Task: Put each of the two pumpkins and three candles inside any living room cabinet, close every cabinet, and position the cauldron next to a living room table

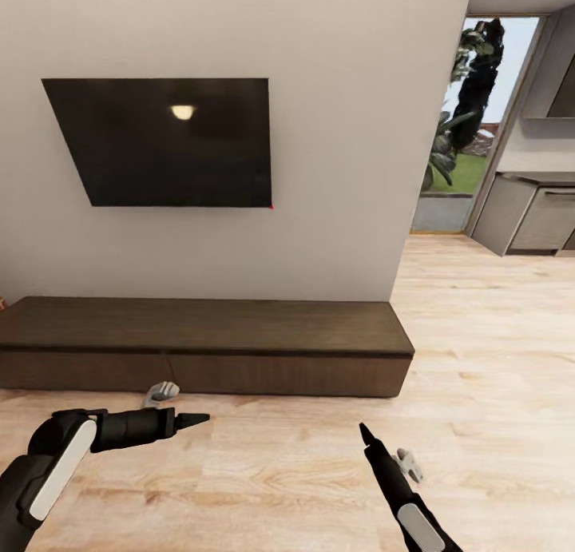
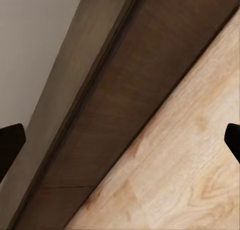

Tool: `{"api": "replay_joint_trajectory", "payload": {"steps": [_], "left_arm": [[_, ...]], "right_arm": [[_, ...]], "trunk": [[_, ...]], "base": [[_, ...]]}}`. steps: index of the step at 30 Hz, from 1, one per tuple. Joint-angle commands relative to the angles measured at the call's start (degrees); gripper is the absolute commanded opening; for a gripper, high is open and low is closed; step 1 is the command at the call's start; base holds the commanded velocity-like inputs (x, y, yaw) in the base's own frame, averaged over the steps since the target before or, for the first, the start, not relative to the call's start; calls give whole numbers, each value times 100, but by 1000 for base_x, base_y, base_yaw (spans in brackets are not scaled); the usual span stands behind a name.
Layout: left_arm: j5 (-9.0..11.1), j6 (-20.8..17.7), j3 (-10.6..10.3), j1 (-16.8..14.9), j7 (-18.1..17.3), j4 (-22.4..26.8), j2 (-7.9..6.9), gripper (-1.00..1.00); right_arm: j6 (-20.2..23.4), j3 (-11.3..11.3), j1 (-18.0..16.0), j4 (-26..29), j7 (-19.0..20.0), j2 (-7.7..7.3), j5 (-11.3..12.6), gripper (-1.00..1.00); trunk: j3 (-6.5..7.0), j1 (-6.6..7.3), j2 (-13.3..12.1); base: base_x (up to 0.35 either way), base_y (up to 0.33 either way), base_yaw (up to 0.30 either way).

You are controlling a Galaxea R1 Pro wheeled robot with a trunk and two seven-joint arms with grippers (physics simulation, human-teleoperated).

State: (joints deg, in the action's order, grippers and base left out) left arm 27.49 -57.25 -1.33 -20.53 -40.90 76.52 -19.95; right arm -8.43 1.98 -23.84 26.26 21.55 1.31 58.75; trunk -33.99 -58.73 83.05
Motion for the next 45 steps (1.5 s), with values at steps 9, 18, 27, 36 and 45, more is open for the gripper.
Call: {"api": "replay_joint_trajectory", "payload": {"steps": [9, 18, 27, 36, 45], "left_arm": [[353, -23, -578, 5, -1348, -532, -42, 100], [394, -23, -702, 6, -1504, -901, -57, 100], [398, -23, -693, 6, -1513, -953, -52, 100], [398, -23, -701, 6, -1517, -955, -45, 100], [395, -23, -723, 6, -1517, -955, -44, 100]], "right_arm": [[62, 11, -24, -64, 543, -15, 1455, 100], [704, 31, -24, -89, 980, -21, 1789, 100], [492, 43, -24, -105, 1072, -22, 2688, 100], [635, 46, -24, -105, 1198, -14, 2997, 100], [766, 43, -24, -112, 1510, -26, 3002, 100]], "trunk": [[-5, 0, 3], [-5, 0, 3], [-5, 0, 3], [-5, 0, 3], [-5, 0, 3]], "base": [[2, 0, 0], [0, 0, 0], [136, 0, 0], [243, 0, 0], [260, 0, 0]]}}
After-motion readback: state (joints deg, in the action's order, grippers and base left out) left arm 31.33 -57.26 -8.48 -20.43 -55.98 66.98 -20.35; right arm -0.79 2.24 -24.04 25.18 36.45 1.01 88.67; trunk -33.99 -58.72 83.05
